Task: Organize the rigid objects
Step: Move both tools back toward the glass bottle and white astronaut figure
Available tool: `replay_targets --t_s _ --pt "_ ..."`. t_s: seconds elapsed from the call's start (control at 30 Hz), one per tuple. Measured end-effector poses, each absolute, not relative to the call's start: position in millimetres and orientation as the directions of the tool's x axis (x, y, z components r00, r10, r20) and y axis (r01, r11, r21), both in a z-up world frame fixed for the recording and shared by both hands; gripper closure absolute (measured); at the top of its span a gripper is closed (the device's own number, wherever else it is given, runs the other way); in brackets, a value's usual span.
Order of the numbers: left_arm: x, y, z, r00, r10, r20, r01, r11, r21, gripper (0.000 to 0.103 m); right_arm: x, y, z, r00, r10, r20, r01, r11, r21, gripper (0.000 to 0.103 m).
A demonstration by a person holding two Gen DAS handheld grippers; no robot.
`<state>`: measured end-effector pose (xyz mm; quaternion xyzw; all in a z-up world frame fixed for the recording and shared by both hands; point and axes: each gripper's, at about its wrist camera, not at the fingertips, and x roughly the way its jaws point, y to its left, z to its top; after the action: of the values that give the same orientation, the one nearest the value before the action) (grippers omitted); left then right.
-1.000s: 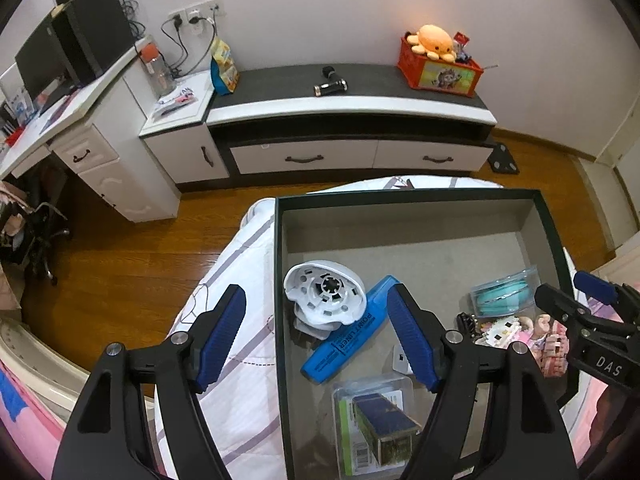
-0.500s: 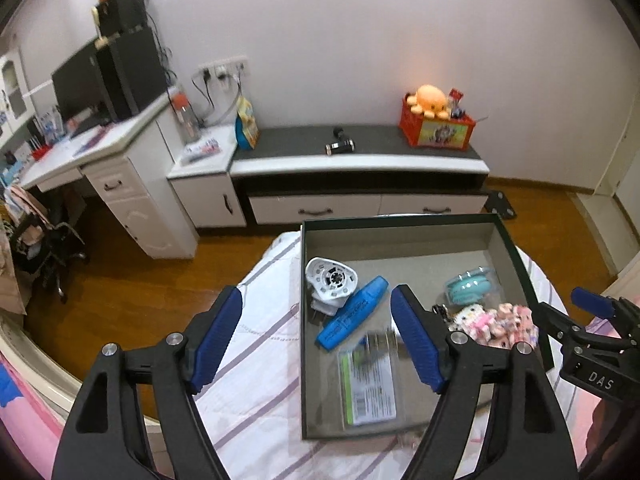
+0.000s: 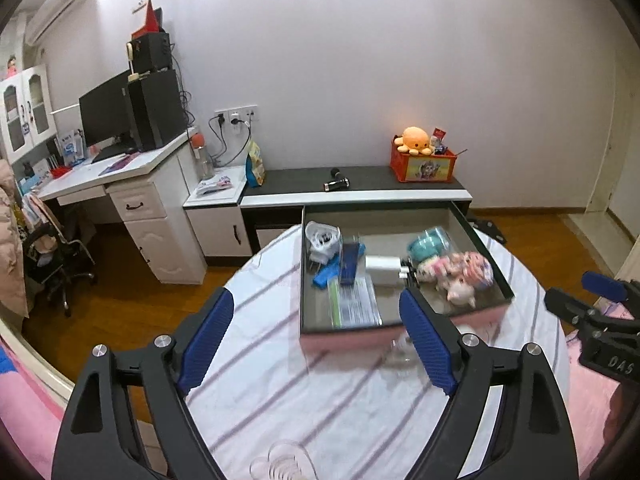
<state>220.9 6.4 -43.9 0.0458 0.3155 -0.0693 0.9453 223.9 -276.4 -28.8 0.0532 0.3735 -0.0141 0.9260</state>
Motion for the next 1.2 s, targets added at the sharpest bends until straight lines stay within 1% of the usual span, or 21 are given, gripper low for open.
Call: replay_targets --t_s 0.13,0.3,0.6,0.97,1.2 --pt "189.8 8.3 -53.0 0.795 -0.100 -0.598 0.160 0.986 0.047 0.016 186.6 -271.4 -26.2 0.744 0.012 -0.668 0.065 0.994 0.090 0.021" --pt "162.9 9.3 -58.7 0.802 -0.096 -0.590 0.160 0.985 0.058 0.015 154.8 -262.8 -24.3 0.753 0.010 -0.658 0.053 0.996 0.077 0.021" --pt "130.4 3.6 -62.2 0.810 -0.111 -0.575 0.180 0.981 0.065 0.010 122.9 -254.8 -27.0 0.763 0.007 -0.647 0.055 0.996 0.075 0.021" --pt "125.5 -0.5 -64.1 0.806 -0.121 -0.580 0.191 0.980 0.062 0.006 112.8 -252.9 -30.8 0.762 0.015 -0.647 0.046 0.996 0.077 0.021" --pt "142.8 -1.1 -77.8 0.780 -0.112 -0.615 0.192 0.979 0.064 0.003 131.0 -255.2 -44.7 0.727 0.012 -0.687 0.060 0.995 0.080 0.020"
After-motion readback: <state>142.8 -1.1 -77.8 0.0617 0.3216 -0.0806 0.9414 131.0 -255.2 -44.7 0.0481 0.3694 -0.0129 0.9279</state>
